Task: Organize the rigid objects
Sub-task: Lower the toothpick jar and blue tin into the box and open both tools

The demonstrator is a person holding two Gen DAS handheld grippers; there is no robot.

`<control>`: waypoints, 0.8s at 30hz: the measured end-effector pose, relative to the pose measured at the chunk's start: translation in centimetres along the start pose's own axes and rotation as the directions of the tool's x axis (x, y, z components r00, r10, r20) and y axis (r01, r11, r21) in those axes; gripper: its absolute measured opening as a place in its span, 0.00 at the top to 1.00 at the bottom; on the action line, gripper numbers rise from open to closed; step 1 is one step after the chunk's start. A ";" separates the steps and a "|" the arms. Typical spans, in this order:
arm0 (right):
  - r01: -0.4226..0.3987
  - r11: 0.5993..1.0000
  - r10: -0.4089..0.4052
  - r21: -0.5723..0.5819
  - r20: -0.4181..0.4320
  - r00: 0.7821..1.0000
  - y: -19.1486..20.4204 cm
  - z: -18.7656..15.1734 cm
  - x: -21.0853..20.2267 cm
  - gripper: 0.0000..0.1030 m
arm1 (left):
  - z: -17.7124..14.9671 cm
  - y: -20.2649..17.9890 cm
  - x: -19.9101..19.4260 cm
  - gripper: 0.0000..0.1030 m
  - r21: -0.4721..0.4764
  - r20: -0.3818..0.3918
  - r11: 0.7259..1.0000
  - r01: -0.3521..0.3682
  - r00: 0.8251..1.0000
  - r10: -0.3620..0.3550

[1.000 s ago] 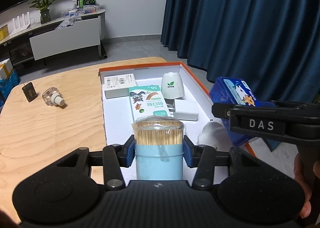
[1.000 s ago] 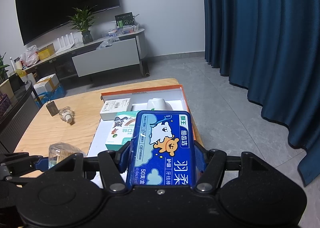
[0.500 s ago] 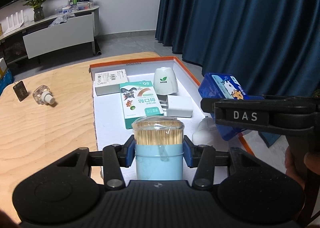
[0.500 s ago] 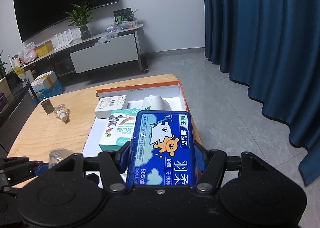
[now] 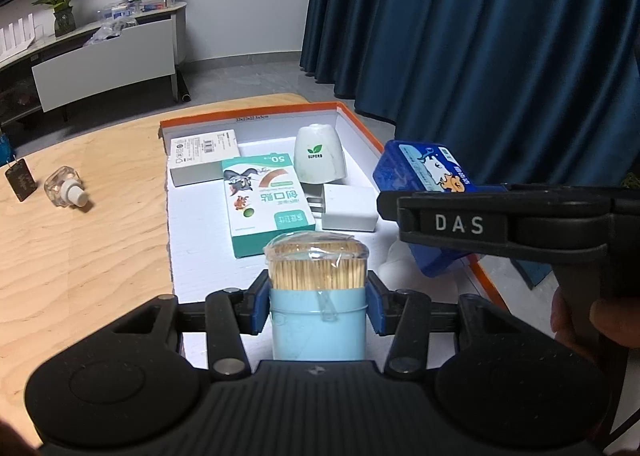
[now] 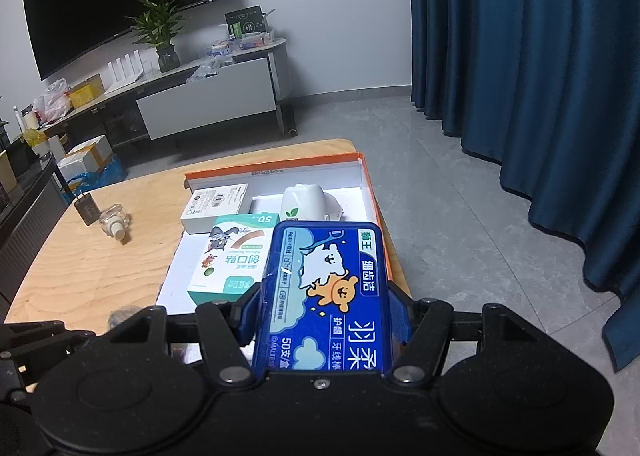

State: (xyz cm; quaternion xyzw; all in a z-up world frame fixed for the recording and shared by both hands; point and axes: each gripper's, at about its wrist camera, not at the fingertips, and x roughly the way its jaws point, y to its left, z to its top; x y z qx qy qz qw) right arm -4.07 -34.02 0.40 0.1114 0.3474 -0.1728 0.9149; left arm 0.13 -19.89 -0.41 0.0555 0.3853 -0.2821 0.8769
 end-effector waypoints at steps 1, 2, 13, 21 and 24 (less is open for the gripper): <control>-0.001 1.000 0.001 0.001 -0.001 1.000 -0.1 0.0 0.1 0.28 | 0.0 0.0 0.1 0.54 0.001 -0.001 1.000 0.001 1.000 -0.001; -0.002 1.000 0.002 0.002 -0.002 1.000 -0.1 0.1 0.3 0.28 | 0.0 -0.1 0.3 0.54 0.002 -0.003 1.000 0.003 1.000 -0.003; 0.021 0.998 -0.024 0.056 0.059 0.998 -1.1 0.3 -0.8 0.25 | -0.1 0.0 1.1 0.54 -0.005 -0.025 1.000 0.030 0.999 -0.031; 0.018 0.998 -0.023 0.059 0.082 0.996 -1.0 0.6 -2.1 0.25 | 0.0 -0.1 0.6 0.39 0.002 -0.014 0.994 0.113 0.993 -0.113; 0.015 0.999 -0.019 0.051 0.088 0.996 -0.7 0.7 -2.5 0.25 | 0.1 0.7 0.1 0.38 -0.018 -0.006 0.996 0.087 0.996 -0.087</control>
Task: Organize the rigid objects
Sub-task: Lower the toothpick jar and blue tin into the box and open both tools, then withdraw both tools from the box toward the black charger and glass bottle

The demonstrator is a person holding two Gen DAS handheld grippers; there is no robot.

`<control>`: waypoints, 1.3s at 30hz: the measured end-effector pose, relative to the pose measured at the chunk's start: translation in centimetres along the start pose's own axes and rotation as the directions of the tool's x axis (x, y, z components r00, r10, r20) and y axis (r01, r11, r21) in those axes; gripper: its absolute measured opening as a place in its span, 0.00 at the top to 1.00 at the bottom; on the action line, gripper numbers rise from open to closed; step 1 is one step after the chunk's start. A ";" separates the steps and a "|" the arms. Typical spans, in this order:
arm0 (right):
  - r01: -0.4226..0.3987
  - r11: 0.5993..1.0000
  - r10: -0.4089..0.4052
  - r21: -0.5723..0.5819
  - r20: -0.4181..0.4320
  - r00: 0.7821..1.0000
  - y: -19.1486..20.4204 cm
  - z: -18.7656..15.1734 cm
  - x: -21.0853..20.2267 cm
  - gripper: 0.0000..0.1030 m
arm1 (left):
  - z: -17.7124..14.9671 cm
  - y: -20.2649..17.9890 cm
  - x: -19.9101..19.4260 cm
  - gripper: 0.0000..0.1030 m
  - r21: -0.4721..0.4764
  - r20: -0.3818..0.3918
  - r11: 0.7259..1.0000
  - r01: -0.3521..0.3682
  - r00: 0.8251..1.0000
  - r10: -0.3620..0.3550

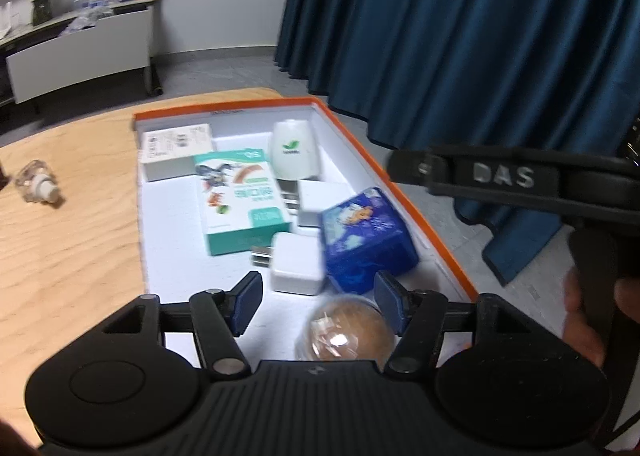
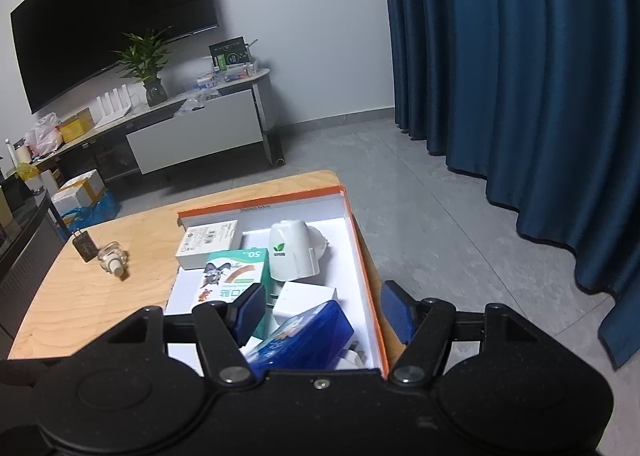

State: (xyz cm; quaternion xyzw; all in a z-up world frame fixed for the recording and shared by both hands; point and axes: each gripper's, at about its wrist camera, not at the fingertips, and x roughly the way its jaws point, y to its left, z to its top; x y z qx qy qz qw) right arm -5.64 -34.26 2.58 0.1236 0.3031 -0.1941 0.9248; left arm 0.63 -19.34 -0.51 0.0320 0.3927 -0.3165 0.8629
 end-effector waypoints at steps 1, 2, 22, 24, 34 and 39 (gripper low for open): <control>-0.002 1.000 0.002 -0.002 0.002 1.000 0.2 0.0 -0.1 0.25 | 0.1 0.4 -0.2 0.36 -0.010 0.002 1.000 -0.011 1.000 0.011; -0.004 1.000 0.004 -0.003 0.003 1.000 0.4 0.0 -0.3 0.25 | 0.1 0.8 -0.4 0.34 -0.021 0.006 1.000 -0.020 1.000 0.020; -0.134 0.983 0.131 -0.128 -0.028 0.991 8.6 -0.1 -0.2 0.25 | 0.5 9.6 -6.3 0.18 -0.208 0.054 0.941 -0.265 0.958 0.282; -0.151 0.979 0.147 -0.140 -0.035 0.988 9.7 -0.1 0.0 0.25 | 0.4 10.5 -6.7 0.18 -0.227 0.054 0.933 -0.279 0.953 0.298; -0.237 0.951 0.225 -0.201 -0.079 0.971 14.7 -0.3 1.2 0.25 | 0.2 14.2 -8.7 0.15 -0.297 0.057 0.893 -0.339 0.927 0.371; -0.271 0.937 0.255 -0.223 -0.098 0.962 17.0 -0.3 1.9 0.25 | 0.1 15.5 -9.4 0.13 -0.314 0.056 0.877 -0.364 0.915 0.399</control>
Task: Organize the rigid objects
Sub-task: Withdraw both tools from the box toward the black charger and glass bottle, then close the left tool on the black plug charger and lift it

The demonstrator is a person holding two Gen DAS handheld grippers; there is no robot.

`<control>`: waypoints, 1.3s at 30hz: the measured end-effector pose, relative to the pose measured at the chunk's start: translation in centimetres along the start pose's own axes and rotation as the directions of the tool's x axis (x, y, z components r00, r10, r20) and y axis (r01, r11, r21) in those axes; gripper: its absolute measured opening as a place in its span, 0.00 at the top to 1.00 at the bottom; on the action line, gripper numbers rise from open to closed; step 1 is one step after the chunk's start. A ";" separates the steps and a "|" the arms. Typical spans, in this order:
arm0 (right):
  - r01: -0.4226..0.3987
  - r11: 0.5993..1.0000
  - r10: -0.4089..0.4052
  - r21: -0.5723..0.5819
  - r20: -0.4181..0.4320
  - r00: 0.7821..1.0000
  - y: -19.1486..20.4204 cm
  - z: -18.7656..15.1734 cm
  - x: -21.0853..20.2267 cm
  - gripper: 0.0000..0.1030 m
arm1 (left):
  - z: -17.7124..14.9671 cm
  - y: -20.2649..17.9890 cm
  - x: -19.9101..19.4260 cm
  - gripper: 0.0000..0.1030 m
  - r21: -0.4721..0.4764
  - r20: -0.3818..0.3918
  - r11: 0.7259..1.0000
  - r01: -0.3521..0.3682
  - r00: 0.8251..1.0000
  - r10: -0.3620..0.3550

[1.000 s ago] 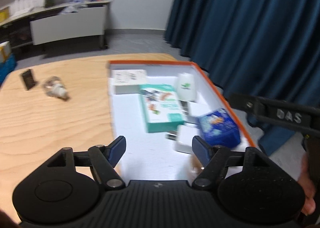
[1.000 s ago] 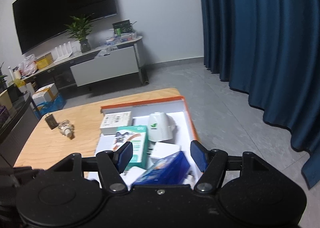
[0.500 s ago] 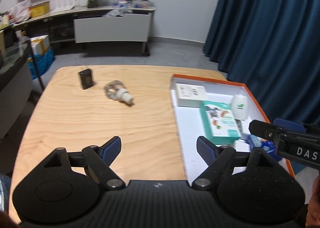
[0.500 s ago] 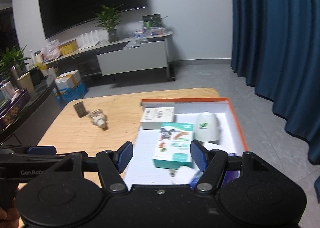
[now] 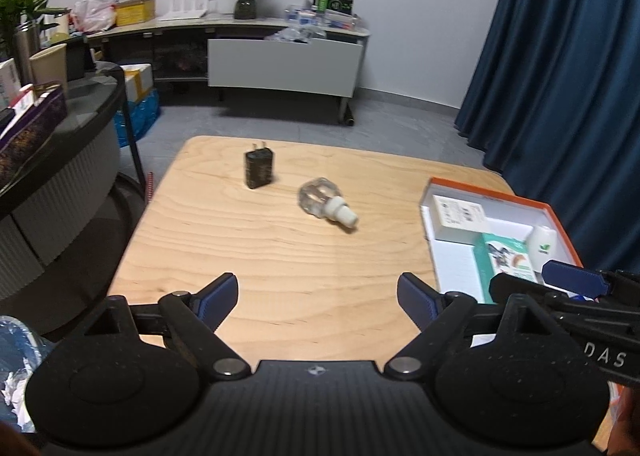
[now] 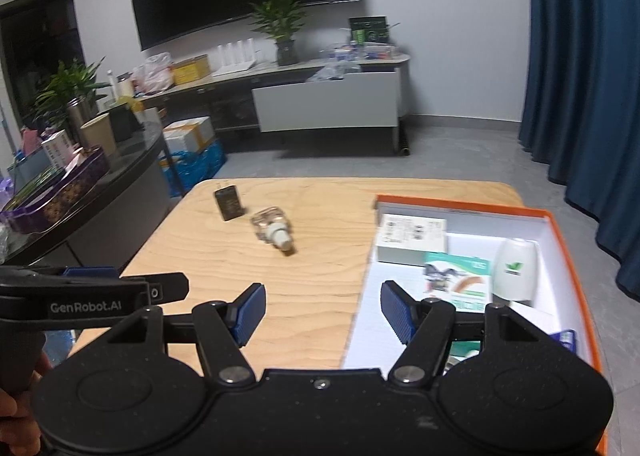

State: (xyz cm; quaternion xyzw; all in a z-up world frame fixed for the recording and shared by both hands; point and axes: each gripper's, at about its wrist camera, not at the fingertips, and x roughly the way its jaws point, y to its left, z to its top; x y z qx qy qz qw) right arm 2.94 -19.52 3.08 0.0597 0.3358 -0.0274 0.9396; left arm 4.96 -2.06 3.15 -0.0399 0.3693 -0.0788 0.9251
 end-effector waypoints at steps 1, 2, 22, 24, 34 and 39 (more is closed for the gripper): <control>-0.006 1.000 0.006 -0.004 -0.002 1.000 0.4 0.0 0.1 0.25 | 0.1 0.3 0.0 0.13 -0.003 0.001 1.000 -0.005 1.000 0.005; -0.013 1.000 0.013 -0.009 -0.005 1.000 0.7 0.1 0.4 0.25 | 0.1 0.6 -0.1 0.13 -0.007 0.003 1.000 -0.009 1.000 0.009; -0.062 0.996 0.060 -0.061 -0.042 0.997 3.9 1.8 4.7 0.25 | 1.2 4.0 2.1 0.10 -0.058 -0.010 0.997 -0.059 0.998 0.059; -0.065 0.996 0.063 -0.066 -0.044 0.997 4.1 1.9 5.3 0.25 | 1.4 4.4 2.7 0.09 -0.067 -0.013 0.996 -0.066 0.998 0.065; -0.079 0.996 0.077 -0.049 -0.055 0.996 3.5 2.1 7.7 0.25 | 3.9 6.5 8.0 0.04 -0.158 0.001 0.982 -0.101 0.995 0.103; -0.085 0.996 0.083 -0.033 -0.063 0.995 2.8 2.1 8.8 0.25 | 5.9 5.9 12.0 0.04 -0.163 0.010 0.978 -0.132 0.991 0.136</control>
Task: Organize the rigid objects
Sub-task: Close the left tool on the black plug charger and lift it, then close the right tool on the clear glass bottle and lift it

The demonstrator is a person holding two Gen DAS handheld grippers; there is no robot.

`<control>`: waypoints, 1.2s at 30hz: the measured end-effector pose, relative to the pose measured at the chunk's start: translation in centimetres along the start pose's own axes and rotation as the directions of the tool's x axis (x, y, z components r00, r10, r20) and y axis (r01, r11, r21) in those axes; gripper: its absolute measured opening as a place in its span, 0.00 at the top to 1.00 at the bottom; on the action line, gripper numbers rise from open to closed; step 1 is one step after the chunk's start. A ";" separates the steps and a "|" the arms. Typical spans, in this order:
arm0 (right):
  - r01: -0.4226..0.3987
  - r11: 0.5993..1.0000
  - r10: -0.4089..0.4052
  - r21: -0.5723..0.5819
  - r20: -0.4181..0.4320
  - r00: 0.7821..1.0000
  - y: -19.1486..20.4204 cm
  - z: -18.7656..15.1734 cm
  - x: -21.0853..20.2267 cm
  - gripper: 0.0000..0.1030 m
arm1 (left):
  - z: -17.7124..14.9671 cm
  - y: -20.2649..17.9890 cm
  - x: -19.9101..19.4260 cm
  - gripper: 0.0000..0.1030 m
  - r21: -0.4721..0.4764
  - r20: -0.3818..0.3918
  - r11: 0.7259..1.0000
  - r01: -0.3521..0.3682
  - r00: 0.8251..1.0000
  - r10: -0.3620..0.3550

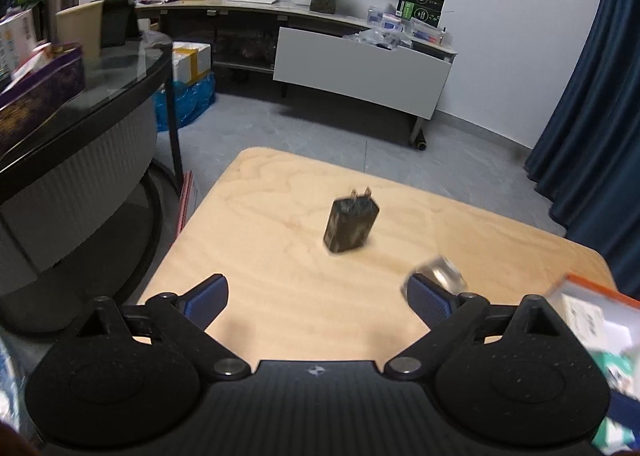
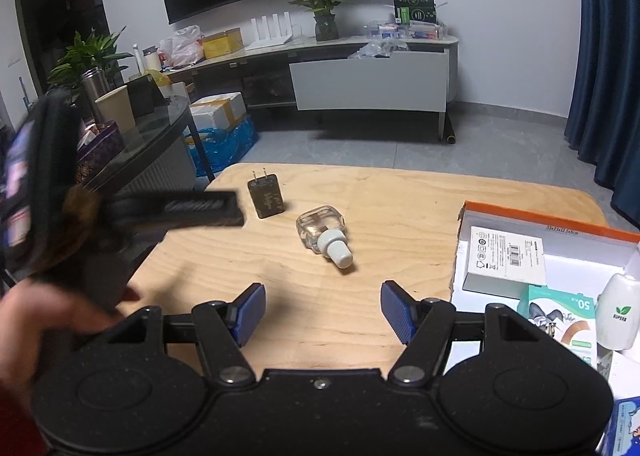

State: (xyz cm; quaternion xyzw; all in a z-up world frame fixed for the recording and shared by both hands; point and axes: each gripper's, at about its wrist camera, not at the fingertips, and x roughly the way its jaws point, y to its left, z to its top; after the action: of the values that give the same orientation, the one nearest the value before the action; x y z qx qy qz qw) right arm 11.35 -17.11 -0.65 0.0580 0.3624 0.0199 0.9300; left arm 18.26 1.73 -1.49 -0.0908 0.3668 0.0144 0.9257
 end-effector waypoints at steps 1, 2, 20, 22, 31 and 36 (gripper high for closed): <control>-0.002 1.000 0.002 0.002 0.001 1.000 -0.1 0.0 0.2 0.25 | 0.3 -0.3 0.7 0.04 0.000 0.004 1.000 -0.013 1.000 0.013; -0.005 1.000 0.005 0.004 0.002 1.000 -0.2 0.1 0.3 0.25 | 0.5 -0.7 1.5 0.04 -0.001 0.009 1.000 -0.018 1.000 0.018; -0.019 1.000 0.019 0.019 -0.006 1.000 -1.5 0.4 2.8 0.25 | 1.6 -1.2 6.3 0.64 0.086 0.060 0.994 -0.063 0.997 0.058; -0.023 1.000 0.024 0.018 -0.008 1.000 -1.3 0.6 3.2 0.25 | 1.4 -0.6 5.7 0.64 0.096 0.051 0.995 -0.036 0.998 0.031; -0.057 0.998 0.056 -0.011 -0.045 0.997 -0.8 2.0 6.3 0.25 | -1.6 1.3 0.6 0.64 0.130 0.011 0.990 0.050 0.999 -0.052; -0.068 0.996 0.063 -0.065 -0.069 0.996 0.0 3.5 9.6 0.25 | -3.6 1.7 -2.2 0.64 0.128 -0.024 0.988 0.090 0.996 -0.088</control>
State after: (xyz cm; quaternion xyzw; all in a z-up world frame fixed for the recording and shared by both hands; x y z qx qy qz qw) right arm 20.76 -16.69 -4.59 0.0378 0.3902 0.0647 0.9177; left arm 14.04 2.85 -2.77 -0.0471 0.3710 -0.0517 0.9260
